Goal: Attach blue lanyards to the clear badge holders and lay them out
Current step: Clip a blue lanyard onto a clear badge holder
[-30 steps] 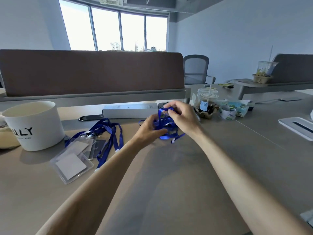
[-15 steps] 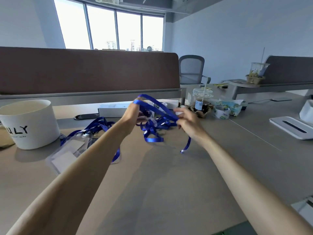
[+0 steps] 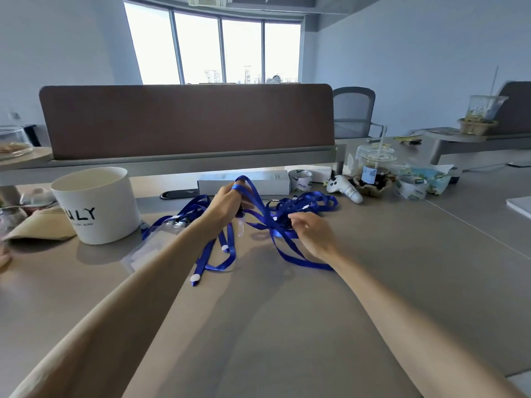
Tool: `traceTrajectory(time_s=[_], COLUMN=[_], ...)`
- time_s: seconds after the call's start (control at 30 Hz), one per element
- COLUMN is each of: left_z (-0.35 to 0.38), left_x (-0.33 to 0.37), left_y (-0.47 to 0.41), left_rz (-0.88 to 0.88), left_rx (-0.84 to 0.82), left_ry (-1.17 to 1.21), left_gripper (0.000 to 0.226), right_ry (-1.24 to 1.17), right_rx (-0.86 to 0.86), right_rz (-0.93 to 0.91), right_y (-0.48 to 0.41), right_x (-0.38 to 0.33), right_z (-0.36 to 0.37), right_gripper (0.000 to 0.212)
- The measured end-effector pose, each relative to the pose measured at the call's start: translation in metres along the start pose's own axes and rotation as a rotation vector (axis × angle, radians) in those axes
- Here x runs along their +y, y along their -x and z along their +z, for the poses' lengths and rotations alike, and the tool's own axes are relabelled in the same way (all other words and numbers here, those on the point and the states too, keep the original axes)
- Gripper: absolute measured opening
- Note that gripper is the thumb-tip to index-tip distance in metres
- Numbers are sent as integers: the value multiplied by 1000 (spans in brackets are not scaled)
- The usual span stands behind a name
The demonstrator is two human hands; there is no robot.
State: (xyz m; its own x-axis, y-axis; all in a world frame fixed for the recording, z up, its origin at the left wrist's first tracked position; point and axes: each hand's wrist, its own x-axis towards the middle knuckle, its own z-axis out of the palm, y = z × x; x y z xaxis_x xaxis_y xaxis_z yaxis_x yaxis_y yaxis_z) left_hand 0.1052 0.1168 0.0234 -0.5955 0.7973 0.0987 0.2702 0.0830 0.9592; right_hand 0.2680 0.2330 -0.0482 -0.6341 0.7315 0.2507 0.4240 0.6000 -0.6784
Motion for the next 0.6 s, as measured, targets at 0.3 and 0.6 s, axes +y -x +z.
traceTrajectory(time_s=[0.3,0.6], left_z=[-20,-19], left_x=[-19,-34], left_y=[2,-9], left_rz=[-112,-66], left_rx=[-37,-85], left_ry=[136,-3], left_gripper=[29,14], right_ry=[564,-113], right_rx=[-92,-155], right_rz=[-61,-26], right_y=[-38,-31], right_x=[25,-36], right_z=[20,10], right_gripper=[40,40])
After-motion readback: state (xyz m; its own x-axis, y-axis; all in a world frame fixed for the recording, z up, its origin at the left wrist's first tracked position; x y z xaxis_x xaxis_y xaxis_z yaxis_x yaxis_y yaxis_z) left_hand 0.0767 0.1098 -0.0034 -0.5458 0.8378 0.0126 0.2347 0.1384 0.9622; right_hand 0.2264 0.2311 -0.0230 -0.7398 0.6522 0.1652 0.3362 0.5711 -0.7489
